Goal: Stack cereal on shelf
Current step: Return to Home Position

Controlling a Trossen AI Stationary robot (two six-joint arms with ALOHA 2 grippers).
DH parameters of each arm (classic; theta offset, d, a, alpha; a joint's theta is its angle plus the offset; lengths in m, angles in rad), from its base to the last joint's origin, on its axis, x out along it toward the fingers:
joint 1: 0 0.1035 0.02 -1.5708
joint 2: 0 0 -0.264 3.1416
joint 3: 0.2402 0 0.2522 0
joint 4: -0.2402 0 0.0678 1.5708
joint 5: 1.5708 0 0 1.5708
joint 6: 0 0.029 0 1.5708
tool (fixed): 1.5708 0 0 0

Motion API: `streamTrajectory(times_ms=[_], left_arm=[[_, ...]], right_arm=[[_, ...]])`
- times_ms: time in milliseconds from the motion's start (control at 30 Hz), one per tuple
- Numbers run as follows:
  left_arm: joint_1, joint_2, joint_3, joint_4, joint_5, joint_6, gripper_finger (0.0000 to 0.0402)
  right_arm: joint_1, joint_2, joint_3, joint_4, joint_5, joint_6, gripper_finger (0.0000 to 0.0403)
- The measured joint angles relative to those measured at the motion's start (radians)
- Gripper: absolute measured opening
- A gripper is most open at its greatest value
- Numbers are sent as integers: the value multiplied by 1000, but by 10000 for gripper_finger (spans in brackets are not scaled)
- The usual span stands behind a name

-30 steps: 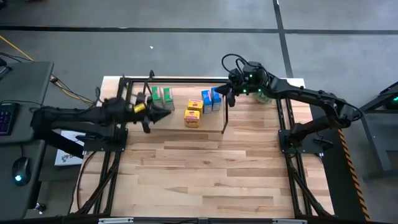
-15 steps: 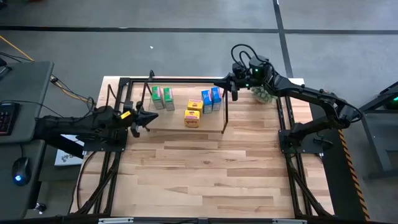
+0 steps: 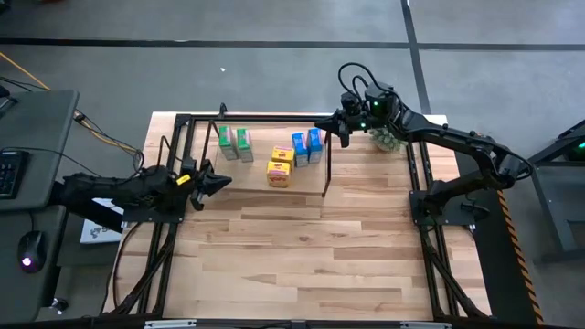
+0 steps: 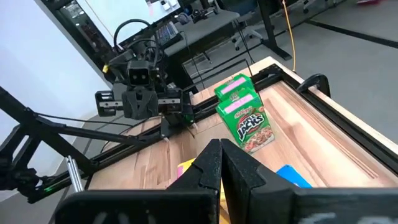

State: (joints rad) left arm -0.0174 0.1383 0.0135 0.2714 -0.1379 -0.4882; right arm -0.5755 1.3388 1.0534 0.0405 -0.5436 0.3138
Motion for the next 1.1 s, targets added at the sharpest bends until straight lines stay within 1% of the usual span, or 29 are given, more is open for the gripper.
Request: streamTrajectory(times_ms=[33,100,167,267,300,333,433,567,667,800,967,1033,1100], left_arm=[[0,-6,0,5,5,7,0],[0,-10,0,26,54,26,0],[0,-9,1,32,132,56,0],[0,-8,1,10,270,143,0],[0,-8,1,-18,290,178,0],[0,-7,1,-51,289,200,0],[0,-6,0,-100,234,231,0],[0,-5,0,-148,173,338,0],[0,-5,0,-194,76,413,0],[0,-5,0,-212,-26,422,1],[0,-5,0,-212,-37,422,1],[0,-5,0,-214,-37,422,1],[0,-5,0,-215,-37,422,1]], right_arm=[[0,0,0,0,0,-1,0],[0,0,0,0,0,-9,0],[0,0,0,0,0,-42,0],[0,0,-1,-11,2,-134,0],[0,0,-2,-17,7,-165,0],[0,0,-2,-24,9,-187,0],[0,0,-2,-46,1,-199,0],[1,0,-3,-137,-63,-259,0],[8,0,-4,-215,-68,-328,0],[33,0,-4,-300,-69,-452,0],[61,-41,-4,-540,-68,-651,0],[60,-66,-6,-666,-73,-688,0],[42,-104,-24,-745,-109,-699,0]])
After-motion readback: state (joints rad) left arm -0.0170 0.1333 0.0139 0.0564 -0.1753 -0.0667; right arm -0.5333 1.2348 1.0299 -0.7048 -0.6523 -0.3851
